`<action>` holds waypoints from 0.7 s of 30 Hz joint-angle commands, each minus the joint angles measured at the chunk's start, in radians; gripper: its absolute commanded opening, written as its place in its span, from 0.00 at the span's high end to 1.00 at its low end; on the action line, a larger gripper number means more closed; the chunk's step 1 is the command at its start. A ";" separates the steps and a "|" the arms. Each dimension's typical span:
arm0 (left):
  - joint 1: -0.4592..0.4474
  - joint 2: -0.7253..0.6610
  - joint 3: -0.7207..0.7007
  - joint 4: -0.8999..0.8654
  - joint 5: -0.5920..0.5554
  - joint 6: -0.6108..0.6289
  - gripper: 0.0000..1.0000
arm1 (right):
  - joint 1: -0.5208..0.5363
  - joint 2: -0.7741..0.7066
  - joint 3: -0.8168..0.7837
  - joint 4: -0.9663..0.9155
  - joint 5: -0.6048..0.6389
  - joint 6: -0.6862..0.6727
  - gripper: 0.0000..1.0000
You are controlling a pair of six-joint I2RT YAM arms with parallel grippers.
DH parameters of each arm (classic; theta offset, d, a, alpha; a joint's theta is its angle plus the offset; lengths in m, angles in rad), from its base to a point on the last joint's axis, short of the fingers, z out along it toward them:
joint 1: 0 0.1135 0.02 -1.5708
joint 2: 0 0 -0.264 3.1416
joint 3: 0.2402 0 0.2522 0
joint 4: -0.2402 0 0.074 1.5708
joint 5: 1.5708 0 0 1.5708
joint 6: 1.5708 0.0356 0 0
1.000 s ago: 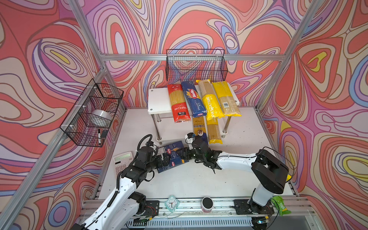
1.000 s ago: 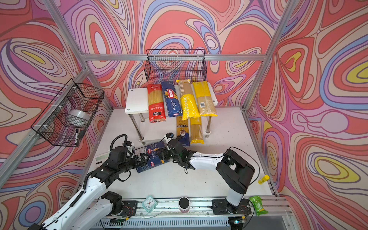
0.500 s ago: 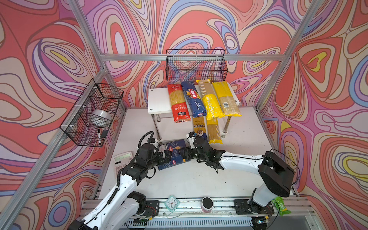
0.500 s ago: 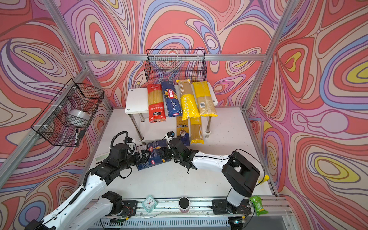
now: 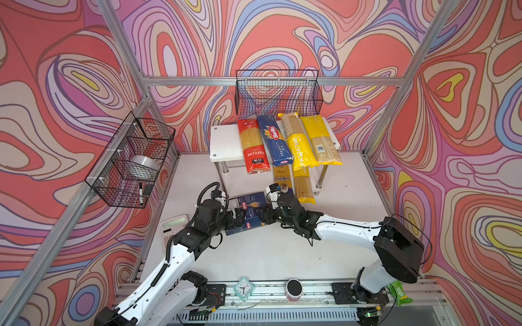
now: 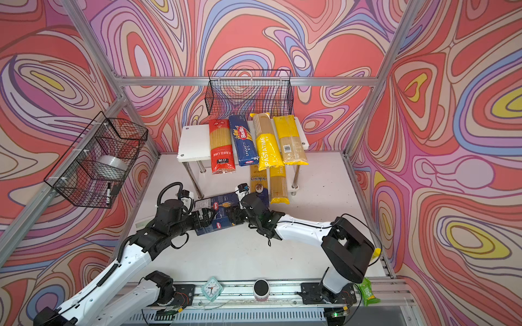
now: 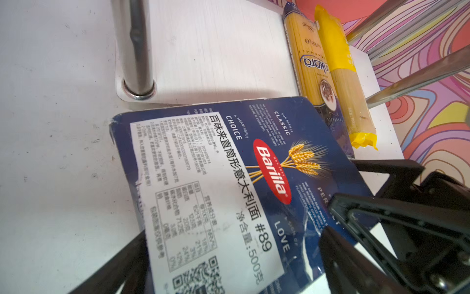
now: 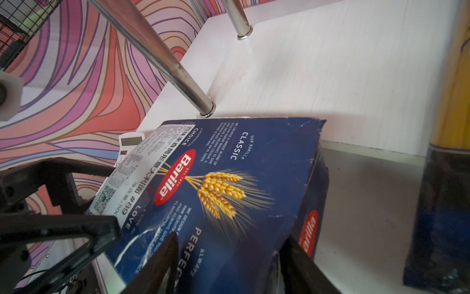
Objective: Arrange pasta packages on shelves
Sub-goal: Pick up the pasta box from the center of the table.
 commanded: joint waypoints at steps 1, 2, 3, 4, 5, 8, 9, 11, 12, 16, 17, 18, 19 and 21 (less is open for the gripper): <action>-0.053 0.016 0.080 0.273 0.186 0.019 0.00 | 0.053 -0.047 0.082 0.152 -0.158 -0.062 0.37; -0.055 0.025 0.084 0.281 0.186 0.022 0.00 | 0.053 -0.047 0.086 0.148 -0.151 -0.074 0.37; -0.058 0.033 0.089 0.287 0.186 0.026 0.00 | 0.053 -0.047 0.089 0.143 -0.141 -0.084 0.37; -0.059 0.041 0.095 0.292 0.185 0.033 0.00 | 0.052 -0.048 0.089 0.142 -0.129 -0.090 0.37; -0.065 0.049 0.101 0.298 0.183 0.037 0.00 | 0.053 -0.047 0.089 0.145 -0.123 -0.095 0.37; -0.072 0.072 0.117 0.312 0.177 0.049 0.00 | 0.052 -0.045 0.086 0.157 -0.114 -0.102 0.37; -0.074 0.080 0.121 0.318 0.175 0.050 0.00 | 0.053 -0.043 0.085 0.162 -0.111 -0.106 0.37; -0.076 0.098 0.129 0.332 0.173 0.055 0.00 | 0.053 -0.043 0.082 0.169 -0.103 -0.111 0.37; -0.076 0.106 0.132 0.338 0.170 0.058 0.00 | 0.052 -0.042 0.082 0.168 -0.097 -0.116 0.37; -0.079 0.142 0.139 0.357 0.142 0.088 0.00 | 0.053 -0.036 0.084 0.162 -0.063 -0.140 0.37; -0.079 0.150 0.143 0.360 0.135 0.094 0.00 | 0.053 -0.033 0.083 0.166 -0.053 -0.147 0.37; -0.080 0.156 0.146 0.363 0.130 0.097 0.00 | 0.053 -0.030 0.086 0.168 -0.046 -0.151 0.37; -0.081 0.165 0.149 0.371 0.131 0.098 0.00 | 0.052 -0.024 0.091 0.167 -0.043 -0.159 0.37; -0.081 0.175 0.154 0.391 0.128 0.100 0.00 | 0.052 -0.011 0.108 0.163 -0.038 -0.173 0.37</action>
